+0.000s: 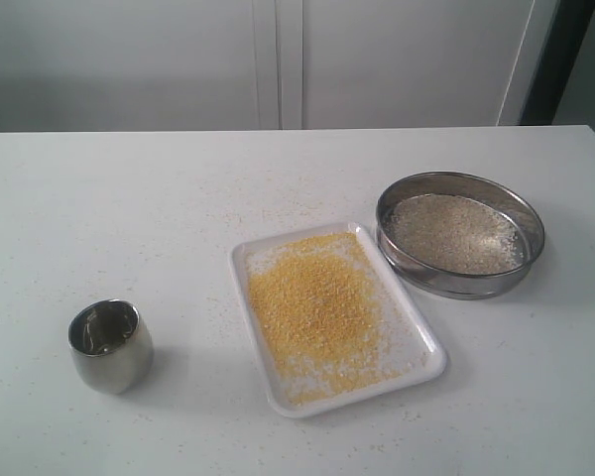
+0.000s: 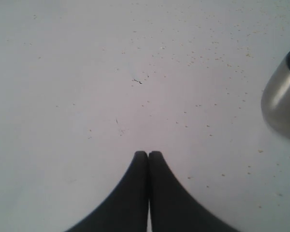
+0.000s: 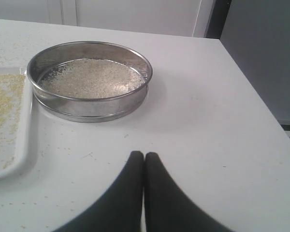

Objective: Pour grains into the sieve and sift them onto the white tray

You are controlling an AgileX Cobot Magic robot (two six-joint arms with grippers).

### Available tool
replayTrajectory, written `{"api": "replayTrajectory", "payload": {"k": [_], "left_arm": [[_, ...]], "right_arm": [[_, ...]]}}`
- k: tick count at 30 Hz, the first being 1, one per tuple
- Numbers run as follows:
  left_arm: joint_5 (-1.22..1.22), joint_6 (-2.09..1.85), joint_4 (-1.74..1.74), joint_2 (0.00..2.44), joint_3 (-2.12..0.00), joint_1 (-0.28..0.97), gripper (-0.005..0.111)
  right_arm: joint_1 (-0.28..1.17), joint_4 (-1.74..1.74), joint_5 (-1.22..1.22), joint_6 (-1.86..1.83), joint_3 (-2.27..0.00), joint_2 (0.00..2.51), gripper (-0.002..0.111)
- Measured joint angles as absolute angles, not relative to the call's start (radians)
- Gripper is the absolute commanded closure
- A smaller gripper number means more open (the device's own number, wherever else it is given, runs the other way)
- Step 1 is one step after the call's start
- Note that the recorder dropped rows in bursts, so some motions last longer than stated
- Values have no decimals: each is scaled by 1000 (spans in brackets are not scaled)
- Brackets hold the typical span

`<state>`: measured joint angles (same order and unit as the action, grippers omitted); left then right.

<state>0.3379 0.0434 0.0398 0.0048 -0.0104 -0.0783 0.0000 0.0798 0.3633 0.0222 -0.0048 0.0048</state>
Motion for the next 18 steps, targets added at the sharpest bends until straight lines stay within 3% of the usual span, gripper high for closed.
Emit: {"api": "replayTrajectory", "payload": {"k": [18], "left_arm": [[338,43,40,5,-10,-72,107]], "right_arm": [[0,80,363,22,-5,5,108]]}}
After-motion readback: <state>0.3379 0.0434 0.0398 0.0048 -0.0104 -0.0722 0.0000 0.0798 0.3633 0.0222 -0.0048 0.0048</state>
